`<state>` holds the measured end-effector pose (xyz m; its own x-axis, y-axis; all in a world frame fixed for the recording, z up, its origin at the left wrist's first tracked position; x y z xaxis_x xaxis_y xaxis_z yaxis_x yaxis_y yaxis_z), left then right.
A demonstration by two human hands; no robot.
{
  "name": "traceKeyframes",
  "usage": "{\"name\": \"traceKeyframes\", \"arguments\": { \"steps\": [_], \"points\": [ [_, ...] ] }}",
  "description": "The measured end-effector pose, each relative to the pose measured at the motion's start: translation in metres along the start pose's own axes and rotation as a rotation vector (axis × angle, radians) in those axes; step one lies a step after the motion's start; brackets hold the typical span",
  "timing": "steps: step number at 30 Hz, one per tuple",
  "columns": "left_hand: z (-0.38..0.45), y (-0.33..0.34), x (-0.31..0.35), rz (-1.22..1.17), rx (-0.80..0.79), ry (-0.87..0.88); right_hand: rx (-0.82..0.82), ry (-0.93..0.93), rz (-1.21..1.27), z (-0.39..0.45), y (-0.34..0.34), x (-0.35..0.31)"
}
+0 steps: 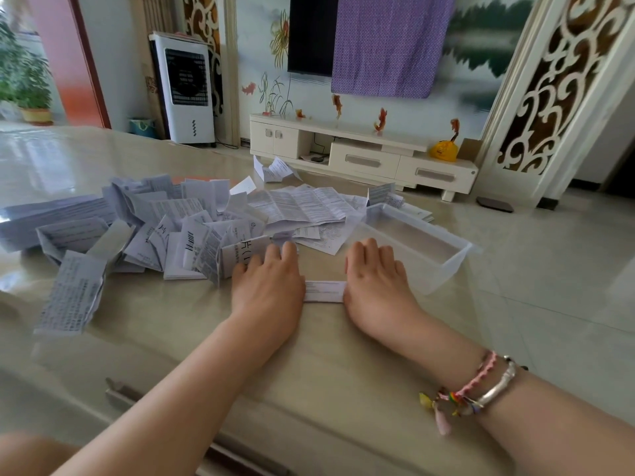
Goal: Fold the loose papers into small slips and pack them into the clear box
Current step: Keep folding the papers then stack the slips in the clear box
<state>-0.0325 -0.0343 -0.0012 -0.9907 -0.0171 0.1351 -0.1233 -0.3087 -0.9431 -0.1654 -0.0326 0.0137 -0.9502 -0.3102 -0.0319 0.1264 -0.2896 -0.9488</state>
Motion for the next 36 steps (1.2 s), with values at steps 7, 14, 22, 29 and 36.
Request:
{"name": "traceKeyframes", "arguments": {
  "steps": [7,14,22,29,36],
  "points": [
    [-0.005,-0.01,0.013,-0.094,0.078,0.146,-0.101,0.112,0.109,-0.007,0.006,0.024],
    [-0.008,-0.006,-0.001,-0.025,0.014,0.101,-0.153,0.138,0.177,-0.005,0.01,0.028],
    [-0.023,-0.015,-0.024,-0.028,-0.014,0.107,-0.14,0.072,0.186,-0.004,0.01,0.024],
    [-0.038,-0.033,0.007,-0.197,0.212,0.48,-0.062,-0.066,0.124,-0.001,0.003,0.014],
    [-0.051,0.004,0.015,-0.022,-0.199,0.472,-0.05,-0.196,0.25,-0.001,0.001,0.016]
  ]
}}
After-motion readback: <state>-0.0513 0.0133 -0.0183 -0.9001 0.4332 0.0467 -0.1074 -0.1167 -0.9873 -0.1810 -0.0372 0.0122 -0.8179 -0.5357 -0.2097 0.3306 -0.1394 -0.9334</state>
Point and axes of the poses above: each hand's wrist, its own z-axis towards the middle knuckle, its own y-axis out of the palm, x = y × z, the point moved 6 cm from there along z, towards the middle knuckle, and after that the axes turned 4 degrees about z, right-handed, at the moved point
